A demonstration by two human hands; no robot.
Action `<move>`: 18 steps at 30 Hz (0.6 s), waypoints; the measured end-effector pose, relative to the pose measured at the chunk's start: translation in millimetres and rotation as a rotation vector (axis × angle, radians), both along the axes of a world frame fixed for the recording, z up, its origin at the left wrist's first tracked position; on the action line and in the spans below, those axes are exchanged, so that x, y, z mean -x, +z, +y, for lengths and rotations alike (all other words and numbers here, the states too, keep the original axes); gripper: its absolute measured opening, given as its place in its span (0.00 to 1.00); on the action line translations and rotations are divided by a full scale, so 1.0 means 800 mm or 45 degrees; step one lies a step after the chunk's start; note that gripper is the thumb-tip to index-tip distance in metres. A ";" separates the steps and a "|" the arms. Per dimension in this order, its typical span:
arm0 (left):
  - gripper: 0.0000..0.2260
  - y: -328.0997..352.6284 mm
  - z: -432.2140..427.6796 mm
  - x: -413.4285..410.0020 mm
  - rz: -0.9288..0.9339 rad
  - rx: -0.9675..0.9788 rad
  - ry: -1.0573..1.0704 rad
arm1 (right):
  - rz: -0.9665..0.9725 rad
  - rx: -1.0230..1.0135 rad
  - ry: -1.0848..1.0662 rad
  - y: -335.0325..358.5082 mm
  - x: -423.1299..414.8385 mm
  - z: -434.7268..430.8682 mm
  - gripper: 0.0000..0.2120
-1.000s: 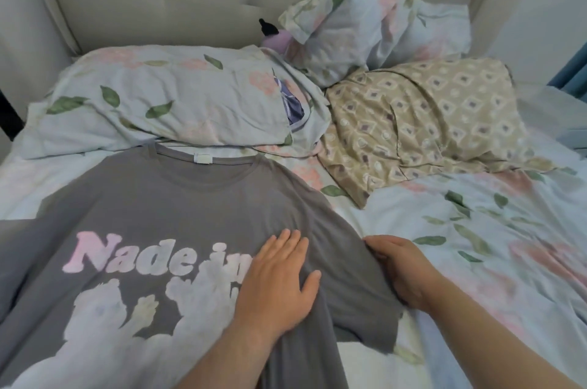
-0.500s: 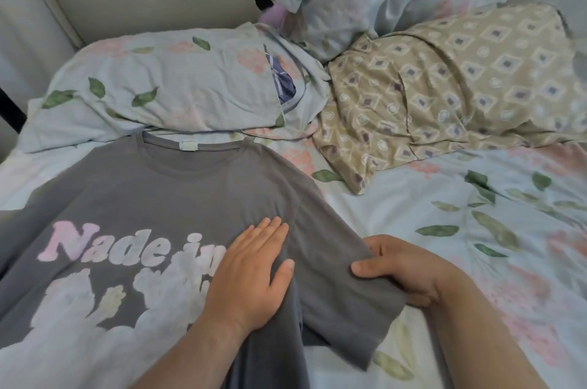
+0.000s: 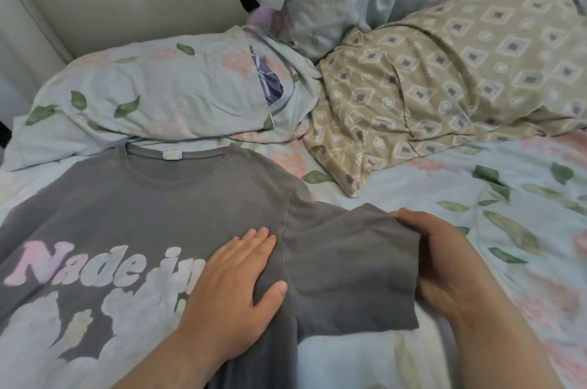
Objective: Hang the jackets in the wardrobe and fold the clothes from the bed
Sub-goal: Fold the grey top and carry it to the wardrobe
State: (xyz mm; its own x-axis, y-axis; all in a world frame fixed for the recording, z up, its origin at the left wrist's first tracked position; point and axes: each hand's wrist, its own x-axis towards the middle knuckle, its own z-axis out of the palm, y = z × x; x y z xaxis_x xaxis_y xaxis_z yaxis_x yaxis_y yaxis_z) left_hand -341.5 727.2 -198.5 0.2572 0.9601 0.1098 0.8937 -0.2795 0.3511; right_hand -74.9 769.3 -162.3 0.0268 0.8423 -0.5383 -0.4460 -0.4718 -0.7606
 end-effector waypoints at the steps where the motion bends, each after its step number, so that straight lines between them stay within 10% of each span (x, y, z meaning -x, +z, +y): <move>1: 0.30 0.007 0.006 -0.002 -0.006 -0.024 0.009 | -0.069 0.070 0.110 0.000 -0.002 -0.003 0.16; 7: 0.15 0.077 0.138 -0.042 -0.081 -0.139 -0.103 | -0.361 0.045 0.524 -0.004 -0.007 -0.008 0.16; 18: 0.12 0.101 0.204 -0.103 0.431 0.954 -0.224 | -0.095 -0.288 0.004 -0.009 -0.005 -0.002 0.05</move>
